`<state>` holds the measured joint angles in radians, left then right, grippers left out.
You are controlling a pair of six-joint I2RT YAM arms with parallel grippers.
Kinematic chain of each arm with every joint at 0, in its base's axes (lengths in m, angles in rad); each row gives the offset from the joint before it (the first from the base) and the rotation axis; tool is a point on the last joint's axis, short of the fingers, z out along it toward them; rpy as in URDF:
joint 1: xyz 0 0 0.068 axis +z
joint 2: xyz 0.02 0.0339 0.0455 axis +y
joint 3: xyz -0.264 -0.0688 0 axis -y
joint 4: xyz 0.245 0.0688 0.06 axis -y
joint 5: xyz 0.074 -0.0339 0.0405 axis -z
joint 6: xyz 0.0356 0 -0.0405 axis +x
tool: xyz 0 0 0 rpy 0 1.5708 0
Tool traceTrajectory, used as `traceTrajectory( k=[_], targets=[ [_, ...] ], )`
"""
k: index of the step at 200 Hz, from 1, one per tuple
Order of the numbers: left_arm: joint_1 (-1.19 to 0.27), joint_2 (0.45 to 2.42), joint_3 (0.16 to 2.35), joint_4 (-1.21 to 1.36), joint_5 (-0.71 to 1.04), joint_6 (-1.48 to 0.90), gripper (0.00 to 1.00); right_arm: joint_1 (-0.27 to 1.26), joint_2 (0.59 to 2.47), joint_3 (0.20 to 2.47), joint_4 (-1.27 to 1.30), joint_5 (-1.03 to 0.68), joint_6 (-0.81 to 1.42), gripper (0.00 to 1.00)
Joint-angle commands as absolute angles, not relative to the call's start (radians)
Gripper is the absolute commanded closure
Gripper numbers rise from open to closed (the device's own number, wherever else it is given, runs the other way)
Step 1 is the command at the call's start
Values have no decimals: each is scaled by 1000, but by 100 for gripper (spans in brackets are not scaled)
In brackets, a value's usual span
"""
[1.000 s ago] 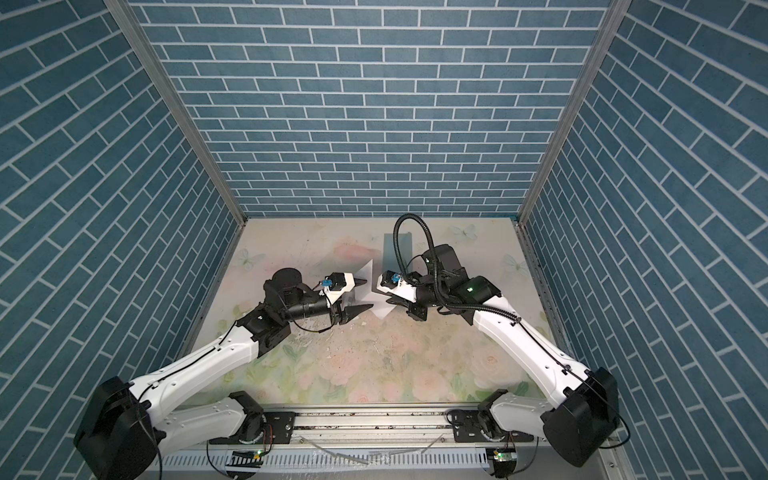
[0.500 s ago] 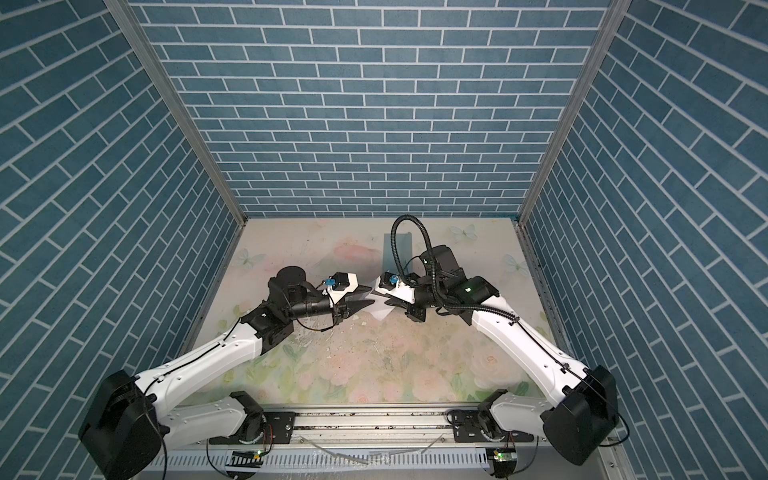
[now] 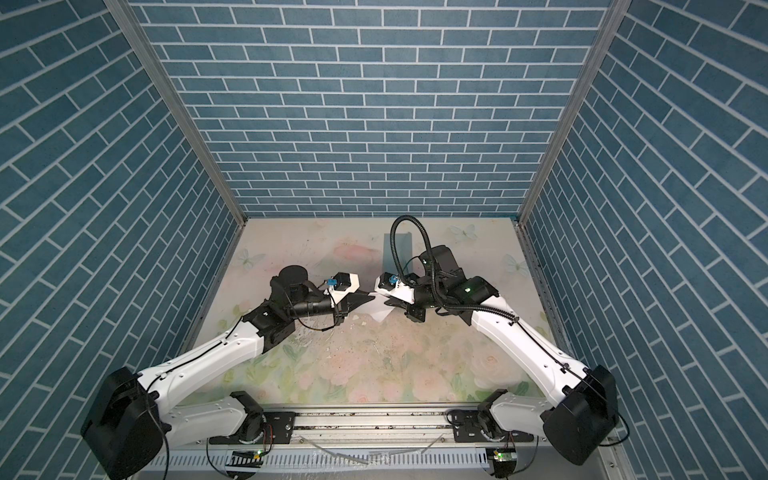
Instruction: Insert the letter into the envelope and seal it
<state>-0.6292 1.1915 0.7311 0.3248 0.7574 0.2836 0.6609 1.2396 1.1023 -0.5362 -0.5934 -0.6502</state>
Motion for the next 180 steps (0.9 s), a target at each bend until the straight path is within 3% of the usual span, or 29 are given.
traceTrajectory(
  k=[1, 56, 64, 70, 77, 131, 180],
  targets=[
    [-634, 1198, 757, 321, 766, 288, 100, 667, 1240, 1113, -522, -592, -629, 98],
    [-635, 1179, 752, 278, 730, 312, 100, 666, 1136, 1094, -572, -439, -581, 73],
    [-635, 1178, 752, 269, 729, 318, 100, 666, 1110, 1093, -584, -433, -581, 63],
    [-635, 1177, 752, 264, 729, 319, 100, 667, 1091, 1092, -591, -437, -581, 44],
    [-636, 1177, 752, 261, 730, 319, 100, 667, 1070, 1093, -594, -444, -580, 39],
    [-637, 1192, 763, 264, 761, 311, 100, 666, 1076, 1123, -515, -523, -576, 29],
    [-641, 1196, 764, 260, 774, 311, 100, 668, 1166, 1181, -514, -611, -585, 43]
  ],
)
